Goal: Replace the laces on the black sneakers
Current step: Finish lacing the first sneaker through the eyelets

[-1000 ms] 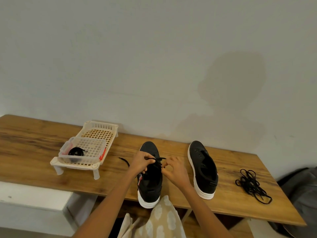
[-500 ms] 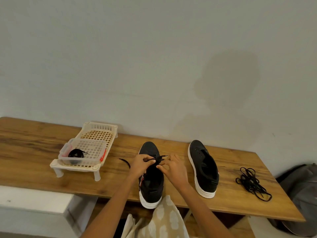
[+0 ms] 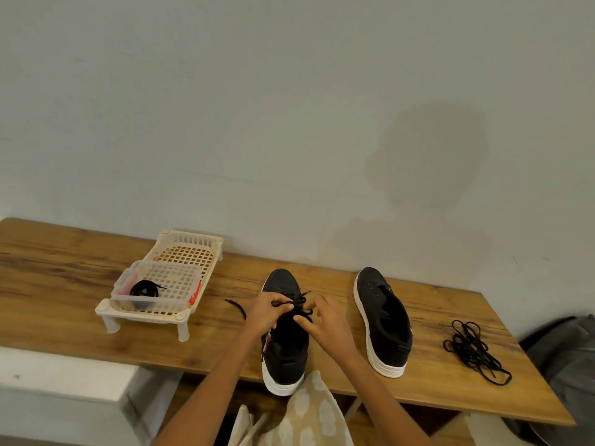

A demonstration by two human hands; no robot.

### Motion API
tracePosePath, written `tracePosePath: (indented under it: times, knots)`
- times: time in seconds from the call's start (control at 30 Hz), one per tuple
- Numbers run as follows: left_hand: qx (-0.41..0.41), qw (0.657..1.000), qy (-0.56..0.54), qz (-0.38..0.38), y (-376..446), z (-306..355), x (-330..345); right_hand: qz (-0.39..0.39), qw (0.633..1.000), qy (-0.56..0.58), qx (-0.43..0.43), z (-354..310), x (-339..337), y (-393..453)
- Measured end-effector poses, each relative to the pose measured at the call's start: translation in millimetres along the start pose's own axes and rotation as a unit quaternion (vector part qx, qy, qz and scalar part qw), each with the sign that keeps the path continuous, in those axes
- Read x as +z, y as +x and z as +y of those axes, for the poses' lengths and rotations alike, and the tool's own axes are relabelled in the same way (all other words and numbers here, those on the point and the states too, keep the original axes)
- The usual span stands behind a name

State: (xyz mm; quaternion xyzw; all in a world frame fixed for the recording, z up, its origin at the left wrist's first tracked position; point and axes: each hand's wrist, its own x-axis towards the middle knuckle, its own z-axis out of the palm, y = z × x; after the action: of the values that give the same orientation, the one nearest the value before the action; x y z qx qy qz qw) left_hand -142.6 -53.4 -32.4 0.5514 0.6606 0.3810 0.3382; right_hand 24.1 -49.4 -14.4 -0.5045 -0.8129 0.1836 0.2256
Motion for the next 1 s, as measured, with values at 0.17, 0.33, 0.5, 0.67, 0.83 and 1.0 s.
tracePosePath:
  times: [0.17, 0.33, 0.5, 0.67, 0.83, 1.0]
  knots:
    - [0.026, 0.999, 0.021, -0.013, 0, 0, -5, -0.104, 0.991, -0.055, -0.060, -11, -6, 29]
    - [0.020, 0.989, 0.145, -0.021, 4, 14, -21, -0.155, 0.987, -0.046, 0.006, -17, -5, 45]
    - [-0.030, 0.996, 0.028, -0.077, -7, 37, -58, -0.148, 0.987, 0.008, 0.056, -10, 3, 44]
    - [-0.030, 0.835, -0.543, 0.086, -7, 52, -78, -0.135, 0.985, 0.063, 0.088, -9, 5, 40]
    - [-0.041, 0.919, -0.369, 0.135, -7, 50, -69, -0.142, 0.982, 0.078, 0.099, -9, 5, 39]
    - [0.114, 0.978, 0.129, -0.115, -12, 31, -51, -0.160, 0.980, 0.071, 0.093, -4, 2, 43]
